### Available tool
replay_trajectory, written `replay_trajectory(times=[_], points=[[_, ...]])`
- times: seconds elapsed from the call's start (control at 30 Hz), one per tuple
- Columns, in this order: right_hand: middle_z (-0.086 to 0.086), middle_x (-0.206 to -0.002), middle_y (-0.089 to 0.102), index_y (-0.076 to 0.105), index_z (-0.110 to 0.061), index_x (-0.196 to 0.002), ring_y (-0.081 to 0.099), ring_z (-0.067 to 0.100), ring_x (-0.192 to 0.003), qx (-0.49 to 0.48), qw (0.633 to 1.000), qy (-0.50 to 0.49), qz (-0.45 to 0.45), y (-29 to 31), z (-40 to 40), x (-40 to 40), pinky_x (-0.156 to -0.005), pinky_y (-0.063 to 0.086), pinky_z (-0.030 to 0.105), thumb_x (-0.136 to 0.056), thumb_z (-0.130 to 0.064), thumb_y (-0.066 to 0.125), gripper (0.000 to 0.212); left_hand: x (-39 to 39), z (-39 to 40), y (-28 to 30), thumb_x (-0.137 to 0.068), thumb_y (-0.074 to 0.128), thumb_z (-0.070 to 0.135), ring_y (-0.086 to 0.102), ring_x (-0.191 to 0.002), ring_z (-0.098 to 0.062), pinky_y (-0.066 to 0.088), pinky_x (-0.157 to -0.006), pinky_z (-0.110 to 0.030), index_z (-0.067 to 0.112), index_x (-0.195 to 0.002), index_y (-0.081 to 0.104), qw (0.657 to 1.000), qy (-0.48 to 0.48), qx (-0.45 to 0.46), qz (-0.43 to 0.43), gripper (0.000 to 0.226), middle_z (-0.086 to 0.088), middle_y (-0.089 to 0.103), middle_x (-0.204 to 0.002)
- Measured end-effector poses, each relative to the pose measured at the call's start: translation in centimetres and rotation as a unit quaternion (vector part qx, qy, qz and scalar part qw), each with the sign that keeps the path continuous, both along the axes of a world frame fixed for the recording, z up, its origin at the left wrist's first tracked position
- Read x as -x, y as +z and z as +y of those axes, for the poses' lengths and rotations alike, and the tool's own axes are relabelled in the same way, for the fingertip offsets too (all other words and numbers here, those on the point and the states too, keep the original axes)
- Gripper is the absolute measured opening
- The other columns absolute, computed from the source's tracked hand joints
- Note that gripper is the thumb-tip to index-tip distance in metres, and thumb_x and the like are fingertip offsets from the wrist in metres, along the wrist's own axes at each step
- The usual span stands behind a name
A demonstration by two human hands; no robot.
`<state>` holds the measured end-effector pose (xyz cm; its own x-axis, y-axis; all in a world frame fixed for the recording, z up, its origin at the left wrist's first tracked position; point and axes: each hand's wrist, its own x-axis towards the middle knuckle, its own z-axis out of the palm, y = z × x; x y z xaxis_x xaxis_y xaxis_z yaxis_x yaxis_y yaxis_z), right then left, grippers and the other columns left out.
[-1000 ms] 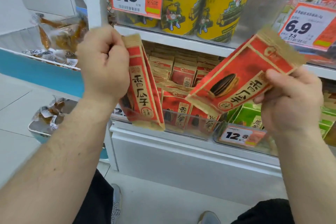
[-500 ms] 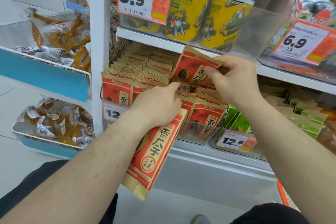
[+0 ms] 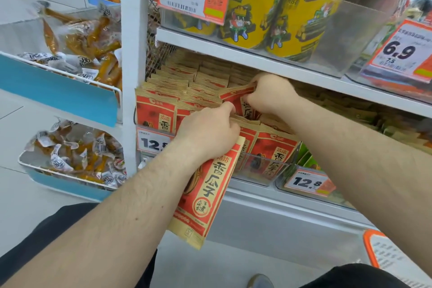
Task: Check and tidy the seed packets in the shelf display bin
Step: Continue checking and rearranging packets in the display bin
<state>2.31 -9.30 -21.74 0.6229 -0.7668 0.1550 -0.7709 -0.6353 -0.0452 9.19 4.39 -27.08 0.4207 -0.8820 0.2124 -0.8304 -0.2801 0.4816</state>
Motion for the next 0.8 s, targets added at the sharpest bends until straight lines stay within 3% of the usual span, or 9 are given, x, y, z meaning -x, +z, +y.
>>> replay_trajectory(times=[0.17, 0.27, 0.33, 0.5, 0.67, 0.8], points=[[-0.001, -0.075, 0.051, 0.056, -0.014, -0.098, 0.054, 0.023, -0.082, -0.036, 0.999, -0.03, 0.015, 0.5, -0.1, -0.8, -0.067, 0.046, 0.033, -0.09, -0.026, 0.053, 0.015, 0.0, 0.3, -0.3, -0.097, 0.036, 0.037, 0.06, -0.097, -0.024, 0.042, -0.073, -0.035, 0.033, -0.141, 0.038, 1.0, -0.001, 0.006, -0.004, 0.044, 0.001, 0.066, -0.103], [0.004, -0.109, 0.065, 0.058, -0.016, -0.128, 0.06, 0.026, -0.103, -0.059, 0.997, -0.033, -0.023, 0.1, -0.1, 0.0, -0.079, 0.049, 0.033, -0.089, -0.034, 0.06, 0.043, -0.3, 0.6, -0.4, -0.097, 0.035, 0.038, 0.06, -0.097, -0.024, 0.043, -0.072, -0.035, 0.036, -0.142, 0.037, 1.0, -0.003, 0.008, -0.003, 0.045, 0.001, 0.066, -0.105], [0.006, -0.128, 0.062, 0.054, -0.018, -0.136, 0.056, 0.028, -0.117, -0.078, 0.995, -0.026, -0.06, 0.0, -0.1, 1.0, -0.093, 0.048, 0.035, -0.089, -0.04, 0.063, 0.053, -0.4, 0.7, -0.4, -0.097, 0.035, 0.039, 0.061, -0.094, -0.024, 0.046, -0.073, -0.035, 0.038, -0.142, 0.037, 1.0, -0.006, 0.009, 0.004, 0.044, 0.001, 0.066, -0.101], [0.006, -0.112, 0.067, 0.063, -0.016, -0.126, 0.06, 0.024, -0.104, -0.081, 0.988, -0.012, -0.127, -0.2, 0.2, 3.7, -0.088, 0.047, 0.034, -0.095, -0.038, 0.057, 0.039, -0.5, 0.6, -0.4, -0.097, 0.035, 0.038, 0.06, -0.086, -0.022, 0.043, -0.07, -0.034, 0.039, -0.14, 0.039, 1.0, -0.008, 0.014, 0.018, 0.043, 0.006, 0.059, -0.086], [0.007, -0.104, 0.068, 0.069, -0.013, -0.109, 0.062, 0.028, -0.096, -0.132, 0.969, -0.059, -0.202, -0.5, -0.2, 4.6, -0.08, 0.047, 0.034, -0.096, -0.039, 0.055, 0.032, -0.3, 0.4, -0.5, -0.097, 0.036, 0.038, 0.059, -0.091, -0.021, 0.04, -0.068, -0.033, 0.037, -0.141, 0.039, 1.0, -0.006, 0.019, 0.023, 0.044, 0.006, 0.058, -0.087], [0.006, -0.112, 0.068, 0.065, -0.013, -0.119, 0.062, 0.029, -0.104, -0.184, 0.945, -0.074, -0.262, -0.8, -0.1, 3.6, -0.092, 0.051, 0.044, -0.096, -0.042, 0.052, 0.039, -0.3, 0.5, -0.5, -0.097, 0.036, 0.038, 0.059, -0.093, -0.022, 0.042, -0.07, -0.034, 0.037, -0.141, 0.039, 0.999, -0.009, 0.019, 0.027, 0.044, 0.003, 0.06, -0.09]])
